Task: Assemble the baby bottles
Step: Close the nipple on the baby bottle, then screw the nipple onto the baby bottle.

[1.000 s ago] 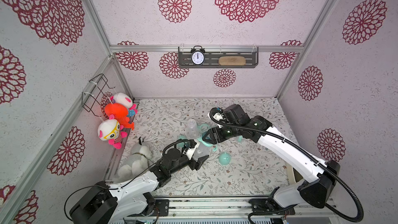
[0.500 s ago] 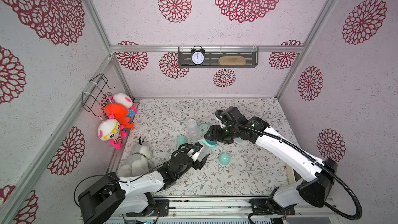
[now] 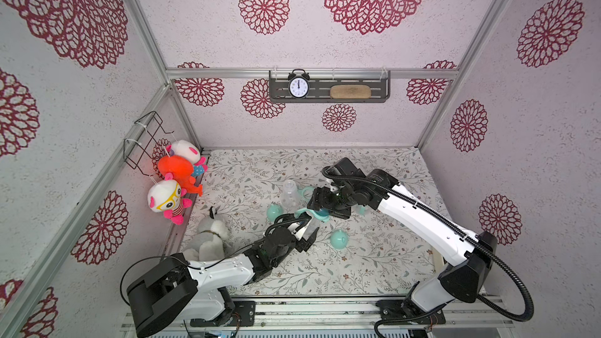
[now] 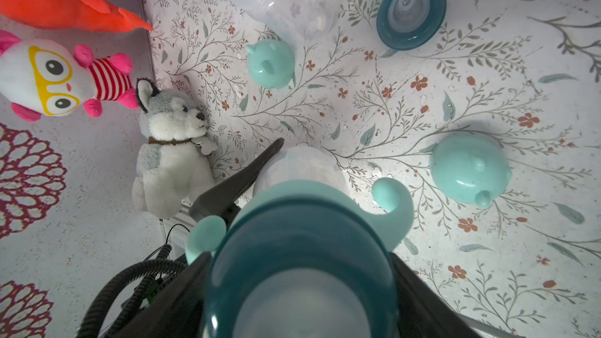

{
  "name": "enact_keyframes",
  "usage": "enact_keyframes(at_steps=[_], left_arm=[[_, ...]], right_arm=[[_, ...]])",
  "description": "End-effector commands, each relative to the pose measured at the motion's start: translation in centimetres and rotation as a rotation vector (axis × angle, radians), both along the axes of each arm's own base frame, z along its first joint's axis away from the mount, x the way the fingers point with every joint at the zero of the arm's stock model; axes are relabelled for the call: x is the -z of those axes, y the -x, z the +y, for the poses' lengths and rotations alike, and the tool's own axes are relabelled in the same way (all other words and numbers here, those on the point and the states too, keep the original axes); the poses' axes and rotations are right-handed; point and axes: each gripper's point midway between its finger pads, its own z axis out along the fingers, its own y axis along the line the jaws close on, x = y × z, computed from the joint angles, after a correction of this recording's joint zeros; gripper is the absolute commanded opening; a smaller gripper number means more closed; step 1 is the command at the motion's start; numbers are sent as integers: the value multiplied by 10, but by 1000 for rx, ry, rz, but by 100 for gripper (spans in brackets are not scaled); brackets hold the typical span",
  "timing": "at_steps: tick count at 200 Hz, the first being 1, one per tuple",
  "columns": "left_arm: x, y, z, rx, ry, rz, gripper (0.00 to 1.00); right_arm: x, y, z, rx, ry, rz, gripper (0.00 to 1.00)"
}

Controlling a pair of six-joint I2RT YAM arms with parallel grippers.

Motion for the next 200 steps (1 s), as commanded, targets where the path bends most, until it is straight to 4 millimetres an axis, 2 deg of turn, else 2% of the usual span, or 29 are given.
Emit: enact_keyframes(at_steps=[1,67,109,139,153,170,188,200], left_arm=[[-51,5,-21,86,130,-112,0],[-49,2,-15,131,182,-60,0],[-54,4,0,174,246,-39,0],[-57,8,1,227,265,-14,0],[-59,12,0,258,277,2,0],[-61,17,-2,303,294,27,0],[-64,22,-2,341,322,53,0],[-65,25,-3,366,335,70,0]], right_arm=[[-24,14,7,-56,-51,-26,86],[-47,13,-4,-110,-3,-112,93],[-60,13,-21,-164,56,-221,94],[-73,19,-20,-228,37,-304,93],[-79,21,-22,-277,41,-360,94],[-93,32,-12,-405,-32,-445,93],[-94,44,-6,-555,-47,-492,93],[-92,44,-7,-604,-23,-523,93]])
